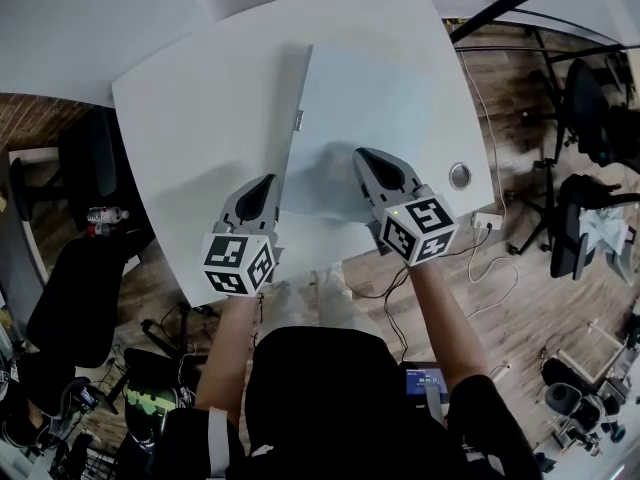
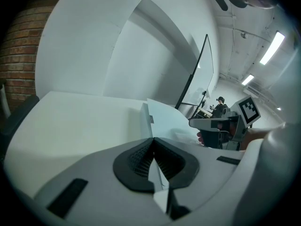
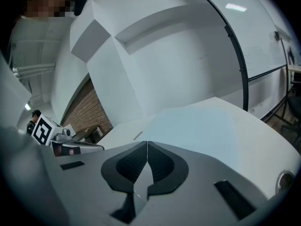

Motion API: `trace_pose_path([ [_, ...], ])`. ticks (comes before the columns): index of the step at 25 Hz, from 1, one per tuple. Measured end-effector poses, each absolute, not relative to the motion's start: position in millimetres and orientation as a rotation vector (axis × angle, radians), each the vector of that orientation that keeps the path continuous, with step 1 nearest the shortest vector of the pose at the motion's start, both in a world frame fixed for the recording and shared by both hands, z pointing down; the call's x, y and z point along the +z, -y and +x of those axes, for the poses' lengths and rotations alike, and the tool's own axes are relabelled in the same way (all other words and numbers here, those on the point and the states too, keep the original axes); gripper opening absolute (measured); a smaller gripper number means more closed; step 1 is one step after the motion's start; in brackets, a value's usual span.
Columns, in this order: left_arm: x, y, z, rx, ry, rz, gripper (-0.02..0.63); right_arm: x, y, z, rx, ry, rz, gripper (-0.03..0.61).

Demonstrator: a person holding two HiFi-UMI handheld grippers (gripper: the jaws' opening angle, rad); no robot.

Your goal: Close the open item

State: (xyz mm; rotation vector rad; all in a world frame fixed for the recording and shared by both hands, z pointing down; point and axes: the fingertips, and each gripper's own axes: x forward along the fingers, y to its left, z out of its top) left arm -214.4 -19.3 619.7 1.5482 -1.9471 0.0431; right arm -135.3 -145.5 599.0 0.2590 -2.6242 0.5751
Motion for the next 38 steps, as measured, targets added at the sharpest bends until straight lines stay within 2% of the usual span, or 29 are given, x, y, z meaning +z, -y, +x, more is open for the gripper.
trace_pose_path([
  [20,631.7,24.7,-198.8,0.038,1.903,1.572,0.014,609.0,136.5,-146.0,0.497,2.590,0.205,0.040],
  [38,641.0,27.4,-186.2,0.015,1.856,1.587,0.014,630.2,127.9,-173.5,0.275,2.401,0.144,0.038],
])
